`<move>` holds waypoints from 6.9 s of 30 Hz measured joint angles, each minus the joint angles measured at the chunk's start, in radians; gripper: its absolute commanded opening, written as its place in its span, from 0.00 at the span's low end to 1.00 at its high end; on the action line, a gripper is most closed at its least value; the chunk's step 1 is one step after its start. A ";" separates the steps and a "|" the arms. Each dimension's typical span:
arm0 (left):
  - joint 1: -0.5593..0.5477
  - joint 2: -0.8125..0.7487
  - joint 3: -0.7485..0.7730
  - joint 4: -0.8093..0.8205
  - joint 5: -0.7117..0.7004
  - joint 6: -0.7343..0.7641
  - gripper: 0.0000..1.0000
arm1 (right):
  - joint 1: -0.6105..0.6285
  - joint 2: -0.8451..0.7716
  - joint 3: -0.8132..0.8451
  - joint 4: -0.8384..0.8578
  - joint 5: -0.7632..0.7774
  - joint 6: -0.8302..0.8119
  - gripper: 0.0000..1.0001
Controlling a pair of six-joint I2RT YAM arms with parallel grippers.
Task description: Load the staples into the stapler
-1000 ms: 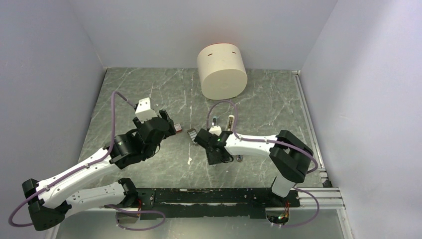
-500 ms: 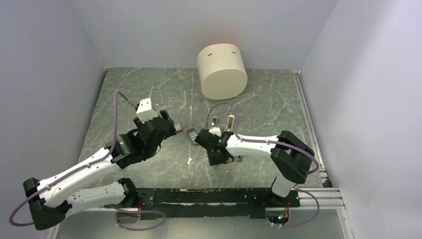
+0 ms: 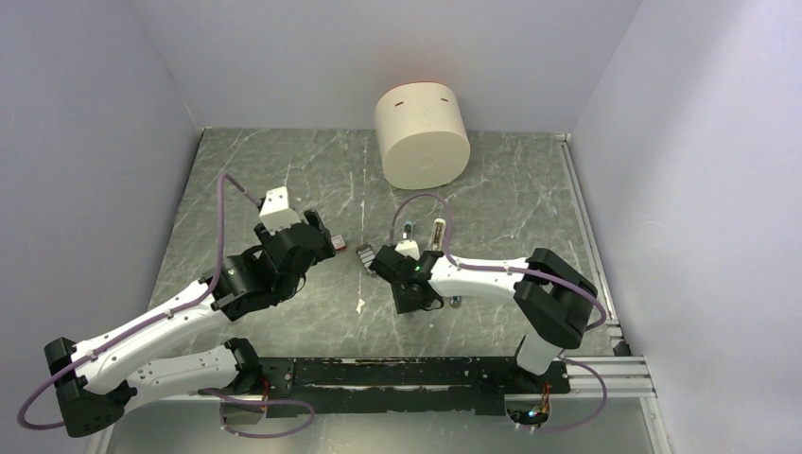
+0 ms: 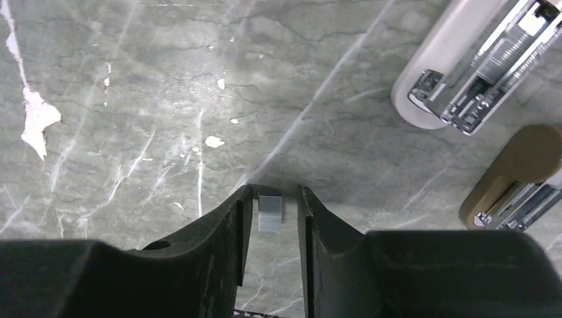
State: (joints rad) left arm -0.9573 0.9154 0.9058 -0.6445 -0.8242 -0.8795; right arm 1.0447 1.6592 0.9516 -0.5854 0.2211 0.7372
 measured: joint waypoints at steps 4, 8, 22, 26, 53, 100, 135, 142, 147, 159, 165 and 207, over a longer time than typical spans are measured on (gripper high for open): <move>0.000 0.000 0.000 0.000 0.000 0.000 0.74 | 0.000 0.001 0.002 -0.029 0.018 0.043 0.29; 0.000 0.000 -0.001 0.000 0.000 0.000 0.74 | 0.002 0.008 0.013 -0.048 0.018 0.080 0.25; 0.000 -0.005 -0.002 0.000 0.004 0.000 0.74 | 0.004 0.017 0.029 -0.075 0.047 0.129 0.19; 0.000 -0.004 -0.002 0.003 0.014 0.000 0.74 | -0.004 -0.022 0.029 -0.094 0.108 0.108 0.20; 0.000 0.050 -0.002 0.034 0.049 0.008 0.74 | -0.370 -0.381 -0.241 0.026 0.053 -0.159 0.21; 0.000 0.050 -0.002 0.034 0.051 0.008 0.74 | -0.371 -0.347 -0.255 0.042 0.014 -0.184 0.32; 0.000 0.050 -0.002 0.041 0.074 0.008 0.74 | -0.397 -0.314 -0.180 -0.045 0.119 -0.084 0.31; 0.000 0.050 -0.002 0.041 0.074 0.008 0.74 | -0.403 -0.286 -0.193 -0.047 0.120 -0.079 0.31; 0.000 0.050 -0.002 0.041 0.072 0.008 0.74 | -0.404 -0.291 -0.198 -0.037 0.109 -0.081 0.34; 0.000 0.050 -0.002 0.041 0.069 0.008 0.74 | -0.407 -0.312 -0.208 -0.036 0.072 -0.091 0.38; 0.000 0.050 -0.002 0.041 0.070 0.008 0.74 | -0.408 -0.310 -0.217 -0.037 0.063 -0.090 0.34; 0.053 0.241 -0.142 0.376 0.509 0.014 0.59 | -0.447 -0.149 0.285 -0.003 0.083 -0.228 0.62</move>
State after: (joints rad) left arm -0.9047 1.1564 0.7643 -0.2687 -0.3157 -0.8654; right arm 0.5976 1.5105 1.2369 -0.5884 0.3038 0.5091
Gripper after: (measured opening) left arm 0.599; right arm 0.626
